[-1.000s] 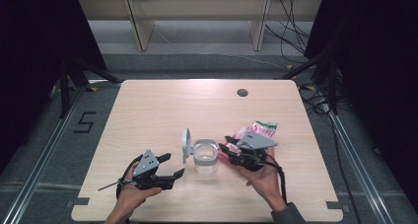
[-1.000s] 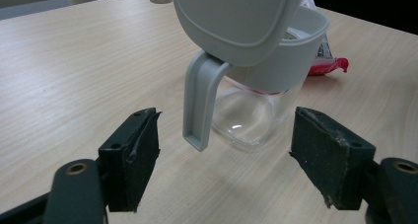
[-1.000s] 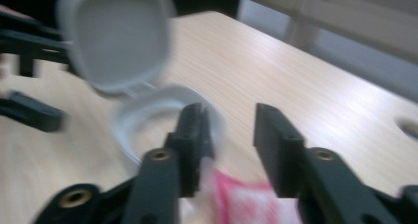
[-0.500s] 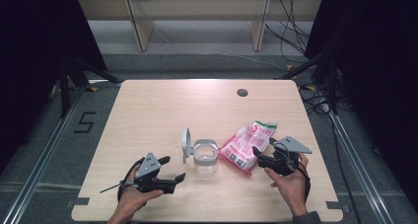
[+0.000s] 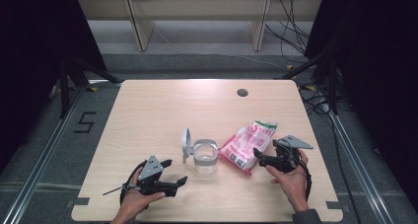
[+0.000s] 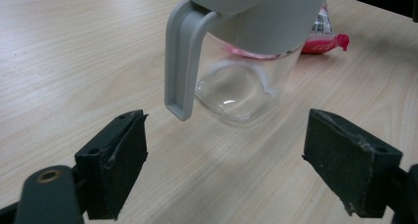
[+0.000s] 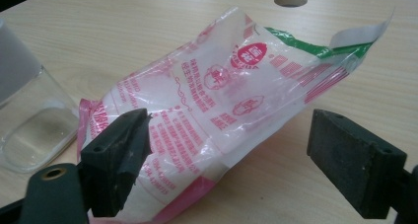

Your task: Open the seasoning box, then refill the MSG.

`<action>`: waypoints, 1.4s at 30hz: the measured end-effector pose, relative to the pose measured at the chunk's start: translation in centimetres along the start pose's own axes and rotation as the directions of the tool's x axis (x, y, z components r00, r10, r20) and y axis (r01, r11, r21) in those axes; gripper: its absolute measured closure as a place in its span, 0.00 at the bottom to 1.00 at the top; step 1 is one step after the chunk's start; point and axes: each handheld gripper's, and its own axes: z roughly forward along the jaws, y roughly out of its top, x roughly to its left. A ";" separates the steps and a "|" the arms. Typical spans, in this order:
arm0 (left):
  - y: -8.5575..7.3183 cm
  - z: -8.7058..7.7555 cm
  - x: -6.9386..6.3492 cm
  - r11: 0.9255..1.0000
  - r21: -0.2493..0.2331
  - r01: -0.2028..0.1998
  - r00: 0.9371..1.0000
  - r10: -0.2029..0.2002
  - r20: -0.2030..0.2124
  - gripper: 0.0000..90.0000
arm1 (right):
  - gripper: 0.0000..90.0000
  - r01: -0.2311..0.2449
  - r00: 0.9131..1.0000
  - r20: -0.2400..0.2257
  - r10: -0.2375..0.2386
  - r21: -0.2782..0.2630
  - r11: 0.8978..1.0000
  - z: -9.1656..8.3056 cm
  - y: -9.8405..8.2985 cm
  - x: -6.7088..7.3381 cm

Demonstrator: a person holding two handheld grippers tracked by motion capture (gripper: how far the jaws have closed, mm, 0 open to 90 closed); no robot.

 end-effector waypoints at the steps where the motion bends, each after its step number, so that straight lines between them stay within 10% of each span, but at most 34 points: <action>1: 0.0 0.0 0.0 1.000 0.004 -0.007 1.000 0.007 0.002 0.18 | 0.19 -0.013 1.000 -0.001 0.013 0.003 1.000 0.1 0.0 -0.1; 42: -0.4 0.3 0.3 1.000 0.005 0.024 1.000 -0.024 -0.013 0.18 | 0.22 -0.061 0.998 -0.018 0.062 0.022 0.998 4.1 0.1 -1.4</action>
